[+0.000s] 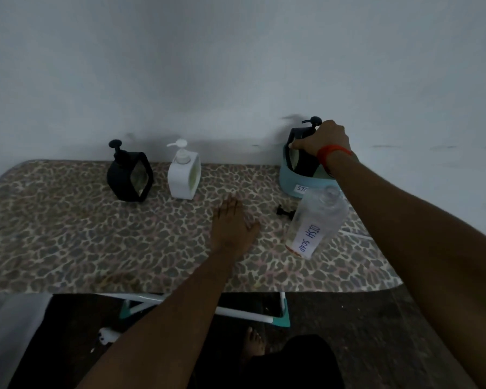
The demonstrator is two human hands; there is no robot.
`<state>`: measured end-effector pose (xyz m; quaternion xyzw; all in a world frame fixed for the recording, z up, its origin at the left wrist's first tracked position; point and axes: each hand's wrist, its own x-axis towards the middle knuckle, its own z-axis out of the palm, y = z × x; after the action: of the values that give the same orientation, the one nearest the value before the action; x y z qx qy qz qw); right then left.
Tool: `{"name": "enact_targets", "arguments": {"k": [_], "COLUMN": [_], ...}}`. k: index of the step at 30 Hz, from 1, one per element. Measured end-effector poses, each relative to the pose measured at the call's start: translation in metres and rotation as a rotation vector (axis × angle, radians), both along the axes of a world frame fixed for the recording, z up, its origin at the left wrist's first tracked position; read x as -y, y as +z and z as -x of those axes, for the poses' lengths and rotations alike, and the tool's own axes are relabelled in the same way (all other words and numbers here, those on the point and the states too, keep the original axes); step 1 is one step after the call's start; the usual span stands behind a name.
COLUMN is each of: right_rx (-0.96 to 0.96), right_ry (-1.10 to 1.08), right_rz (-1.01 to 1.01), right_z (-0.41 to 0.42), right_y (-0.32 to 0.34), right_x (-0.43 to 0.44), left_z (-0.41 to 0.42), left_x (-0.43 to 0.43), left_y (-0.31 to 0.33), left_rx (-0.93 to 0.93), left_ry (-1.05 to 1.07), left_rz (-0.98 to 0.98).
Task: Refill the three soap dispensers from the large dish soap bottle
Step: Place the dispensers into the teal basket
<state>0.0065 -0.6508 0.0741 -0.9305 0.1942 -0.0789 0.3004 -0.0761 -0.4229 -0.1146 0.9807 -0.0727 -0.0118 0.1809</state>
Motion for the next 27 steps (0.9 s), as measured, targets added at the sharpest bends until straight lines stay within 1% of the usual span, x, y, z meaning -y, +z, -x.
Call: {"name": "enact_targets", "arguments": {"k": [9,15,22,27], "right_rx": [-0.165,-0.258,-0.286,-0.321], "right_ry": [0.07,0.097,0.134,0.149], "right_rz": [0.053,0.0,-0.036,-0.181], "right_z": [-0.018,-0.03,-0.035,-0.031], "right_y": [-0.036,-0.042,-0.035,-0.03], "right_x": [0.006,0.013,0.015,0.019], "left_z": [0.0,-0.002,-0.003,-0.001], "left_x": [0.001,0.0,0.0,0.0], "left_y": [-0.003,-0.007,-0.008,-0.006], "left_rx": [0.031,0.045,0.051,0.06], "left_ry": [0.008,0.005,0.005,0.003], "left_rz": [0.006,0.021,0.023,0.039]}}
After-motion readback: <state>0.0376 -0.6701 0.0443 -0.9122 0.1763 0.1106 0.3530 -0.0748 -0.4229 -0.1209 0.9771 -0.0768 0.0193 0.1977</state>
